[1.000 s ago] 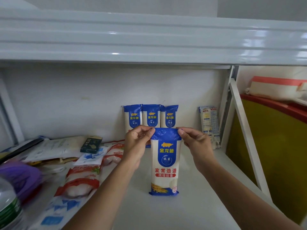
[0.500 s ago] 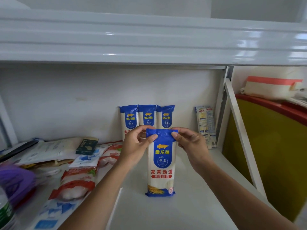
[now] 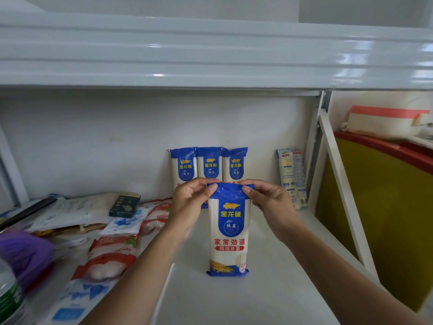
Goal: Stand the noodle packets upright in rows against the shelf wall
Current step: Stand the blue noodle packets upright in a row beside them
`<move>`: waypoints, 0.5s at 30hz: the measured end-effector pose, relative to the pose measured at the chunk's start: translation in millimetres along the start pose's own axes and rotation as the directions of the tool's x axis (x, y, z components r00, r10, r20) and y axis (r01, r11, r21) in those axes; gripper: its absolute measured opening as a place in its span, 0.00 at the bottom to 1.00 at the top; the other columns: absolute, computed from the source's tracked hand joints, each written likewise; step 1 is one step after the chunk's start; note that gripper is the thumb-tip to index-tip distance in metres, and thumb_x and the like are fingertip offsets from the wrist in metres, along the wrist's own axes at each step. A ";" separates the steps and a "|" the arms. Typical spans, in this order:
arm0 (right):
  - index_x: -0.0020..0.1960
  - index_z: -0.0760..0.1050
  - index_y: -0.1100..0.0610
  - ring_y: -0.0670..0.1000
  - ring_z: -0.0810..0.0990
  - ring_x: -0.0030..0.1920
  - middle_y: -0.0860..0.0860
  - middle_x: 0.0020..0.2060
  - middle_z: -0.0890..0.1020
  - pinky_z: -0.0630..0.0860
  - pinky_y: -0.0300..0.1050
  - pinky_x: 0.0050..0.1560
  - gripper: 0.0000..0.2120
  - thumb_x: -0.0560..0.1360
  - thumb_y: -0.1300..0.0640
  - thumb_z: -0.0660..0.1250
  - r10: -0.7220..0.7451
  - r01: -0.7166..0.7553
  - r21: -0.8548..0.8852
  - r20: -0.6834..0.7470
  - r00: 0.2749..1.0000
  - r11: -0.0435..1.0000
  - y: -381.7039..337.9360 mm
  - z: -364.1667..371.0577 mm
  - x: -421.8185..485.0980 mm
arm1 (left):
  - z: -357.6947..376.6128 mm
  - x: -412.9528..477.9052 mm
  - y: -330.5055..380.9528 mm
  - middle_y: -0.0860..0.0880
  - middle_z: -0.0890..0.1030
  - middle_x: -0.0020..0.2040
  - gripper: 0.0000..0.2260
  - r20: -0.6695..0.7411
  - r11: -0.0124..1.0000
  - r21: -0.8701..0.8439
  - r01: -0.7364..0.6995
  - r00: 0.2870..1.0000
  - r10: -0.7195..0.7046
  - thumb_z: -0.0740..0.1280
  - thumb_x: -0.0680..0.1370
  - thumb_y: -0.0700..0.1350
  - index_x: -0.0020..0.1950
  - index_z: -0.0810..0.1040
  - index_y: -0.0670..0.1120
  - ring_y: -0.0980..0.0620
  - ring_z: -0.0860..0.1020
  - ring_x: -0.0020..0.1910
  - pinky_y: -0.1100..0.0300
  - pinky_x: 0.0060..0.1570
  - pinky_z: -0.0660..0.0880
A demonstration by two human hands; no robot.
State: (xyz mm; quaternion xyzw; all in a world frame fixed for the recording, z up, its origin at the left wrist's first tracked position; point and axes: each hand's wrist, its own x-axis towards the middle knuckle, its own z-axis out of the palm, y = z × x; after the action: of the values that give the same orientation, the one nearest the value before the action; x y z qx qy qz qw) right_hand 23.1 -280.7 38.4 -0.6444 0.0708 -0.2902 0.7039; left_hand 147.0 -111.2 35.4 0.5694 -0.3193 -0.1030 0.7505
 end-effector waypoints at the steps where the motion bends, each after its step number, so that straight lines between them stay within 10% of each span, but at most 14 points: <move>1: 0.61 0.82 0.58 0.51 0.85 0.60 0.51 0.56 0.87 0.86 0.49 0.49 0.14 0.77 0.56 0.69 0.003 -0.003 0.000 0.003 1.000 1.000 -0.1 0.5 -0.9 | 0.0 -0.7 0.3 0.48 0.87 0.55 0.08 -0.009 1.000 -0.009 0.004 1.000 -0.005 0.70 0.79 0.43 0.57 0.83 0.42 0.49 0.85 0.56 0.53 0.48 0.84; 6: 0.65 0.77 0.53 0.51 0.86 0.58 0.49 0.57 0.87 0.83 0.51 0.55 0.19 0.75 0.51 0.72 0.054 -0.050 -0.044 0.075 0.996 0.998 4.7 0.8 -9.7 | -0.8 -2.8 0.3 0.50 0.86 0.56 0.09 -0.044 1.000 -0.016 0.012 0.999 -0.012 0.70 0.79 0.45 0.57 0.84 0.46 0.51 0.85 0.57 0.55 0.47 0.84; 11: 0.63 0.75 0.47 0.49 0.85 0.54 0.43 0.56 0.86 0.80 0.42 0.43 0.23 0.71 0.48 0.79 0.340 -0.233 -0.498 0.135 0.931 0.835 27.4 -1.5 -22.3 | -1.0 -3.6 -0.5 0.50 0.86 0.57 0.10 -0.050 0.999 -0.052 0.002 0.999 -0.005 0.71 0.79 0.43 0.59 0.83 0.46 0.52 0.84 0.58 0.58 0.43 0.84; 15: 0.59 0.77 0.46 0.49 0.86 0.54 0.43 0.53 0.87 0.86 0.49 0.50 0.16 0.74 0.50 0.76 0.378 -0.305 -0.430 0.093 0.921 0.849 49.6 1.5 -27.2 | -1.2 -2.7 -3.3 0.50 0.86 0.59 0.14 -0.028 0.998 -0.064 0.009 1.000 -0.010 0.71 0.78 0.41 0.64 0.80 0.47 0.52 0.84 0.59 0.55 0.47 0.84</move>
State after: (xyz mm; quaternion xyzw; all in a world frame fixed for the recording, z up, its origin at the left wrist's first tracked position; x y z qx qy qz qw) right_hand 17.2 -265.7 -15.9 -0.7765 0.1817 -0.0812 0.5978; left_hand 146.3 -109.9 31.2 0.5480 -0.3022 -0.1085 0.7724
